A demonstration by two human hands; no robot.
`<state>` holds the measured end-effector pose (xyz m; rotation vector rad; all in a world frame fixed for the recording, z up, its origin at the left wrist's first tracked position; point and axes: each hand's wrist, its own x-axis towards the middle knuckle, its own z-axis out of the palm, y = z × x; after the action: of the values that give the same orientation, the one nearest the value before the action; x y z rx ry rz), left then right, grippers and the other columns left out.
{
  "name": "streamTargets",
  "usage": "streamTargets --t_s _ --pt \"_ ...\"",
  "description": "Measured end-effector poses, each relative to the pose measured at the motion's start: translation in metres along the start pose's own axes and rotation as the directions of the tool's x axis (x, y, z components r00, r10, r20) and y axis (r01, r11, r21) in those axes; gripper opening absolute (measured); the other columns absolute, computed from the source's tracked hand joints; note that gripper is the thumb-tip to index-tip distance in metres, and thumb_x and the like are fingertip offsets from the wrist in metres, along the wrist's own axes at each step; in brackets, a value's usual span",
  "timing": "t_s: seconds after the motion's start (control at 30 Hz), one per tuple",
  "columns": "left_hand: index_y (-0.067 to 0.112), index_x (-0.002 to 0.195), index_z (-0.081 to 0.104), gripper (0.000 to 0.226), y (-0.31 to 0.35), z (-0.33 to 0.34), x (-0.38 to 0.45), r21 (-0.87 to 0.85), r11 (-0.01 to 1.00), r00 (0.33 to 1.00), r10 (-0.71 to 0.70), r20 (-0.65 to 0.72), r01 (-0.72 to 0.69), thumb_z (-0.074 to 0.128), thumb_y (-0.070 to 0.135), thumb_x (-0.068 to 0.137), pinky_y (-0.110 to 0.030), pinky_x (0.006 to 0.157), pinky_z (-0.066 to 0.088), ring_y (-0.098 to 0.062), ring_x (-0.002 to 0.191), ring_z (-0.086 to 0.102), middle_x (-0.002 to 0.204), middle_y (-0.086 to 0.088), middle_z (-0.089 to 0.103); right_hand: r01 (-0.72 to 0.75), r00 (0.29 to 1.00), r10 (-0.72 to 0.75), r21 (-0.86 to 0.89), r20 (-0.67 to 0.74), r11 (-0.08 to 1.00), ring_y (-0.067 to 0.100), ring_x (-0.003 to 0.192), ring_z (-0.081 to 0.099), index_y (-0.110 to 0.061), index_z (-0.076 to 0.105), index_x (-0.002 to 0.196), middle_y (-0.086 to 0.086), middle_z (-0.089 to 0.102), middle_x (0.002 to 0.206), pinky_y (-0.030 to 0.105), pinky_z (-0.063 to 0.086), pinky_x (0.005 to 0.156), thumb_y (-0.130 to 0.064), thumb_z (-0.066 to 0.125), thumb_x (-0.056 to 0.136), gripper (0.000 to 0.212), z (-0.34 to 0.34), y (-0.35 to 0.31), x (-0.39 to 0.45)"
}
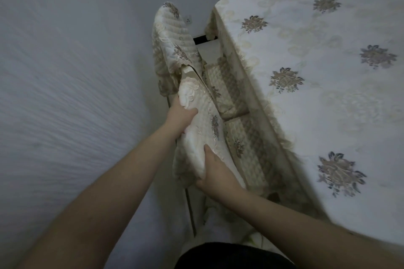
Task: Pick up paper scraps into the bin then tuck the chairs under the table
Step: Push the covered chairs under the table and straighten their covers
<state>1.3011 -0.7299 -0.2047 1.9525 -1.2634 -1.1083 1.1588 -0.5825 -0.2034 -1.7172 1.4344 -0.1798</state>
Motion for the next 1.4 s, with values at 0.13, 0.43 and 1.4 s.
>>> streamTargets --t_s 0.13,0.43,1.4 --pt "0.023 0.146 0.027 0.082 -0.004 0.011 -0.036 0.116 0.993 0.995 0.031 -0.093 -0.020 0.064 0.017 0.073 -0.029 0.077 0.044 -0.019 0.093 0.056 0.112 0.001 0.057 0.080 0.996 -0.081 -0.033 -0.039 0.996 0.027 0.127 0.044 -0.021 -0.003 0.152 0.009 0.031 0.151 0.036 0.041 0.097 -0.025 0.061 0.081 0.095 0.003 0.013 -0.017" --pt "0.028 0.137 0.043 0.072 -0.004 0.011 -0.045 0.030 0.996 0.989 0.085 -0.119 -0.082 0.059 0.020 0.068 -0.041 0.096 0.050 -0.020 0.109 0.060 0.124 0.001 0.061 0.143 0.989 -0.140 -0.098 0.037 0.985 0.036 0.118 0.050 -0.018 -0.009 0.151 0.011 0.026 0.153 0.043 0.045 0.091 -0.026 0.059 0.082 0.097 -0.005 0.020 -0.009" --pt "0.016 0.151 0.018 0.072 0.018 0.039 -0.088 0.802 0.585 0.988 0.151 0.034 -0.117 0.048 0.040 0.090 -0.053 0.114 0.013 -0.040 0.144 0.001 0.158 -0.020 0.001 0.104 0.994 -0.109 -0.266 -0.006 0.958 0.029 0.132 0.039 -0.017 0.020 0.150 0.008 0.031 0.152 0.043 0.038 0.103 -0.048 0.045 0.094 0.068 -0.062 0.070 -0.055"
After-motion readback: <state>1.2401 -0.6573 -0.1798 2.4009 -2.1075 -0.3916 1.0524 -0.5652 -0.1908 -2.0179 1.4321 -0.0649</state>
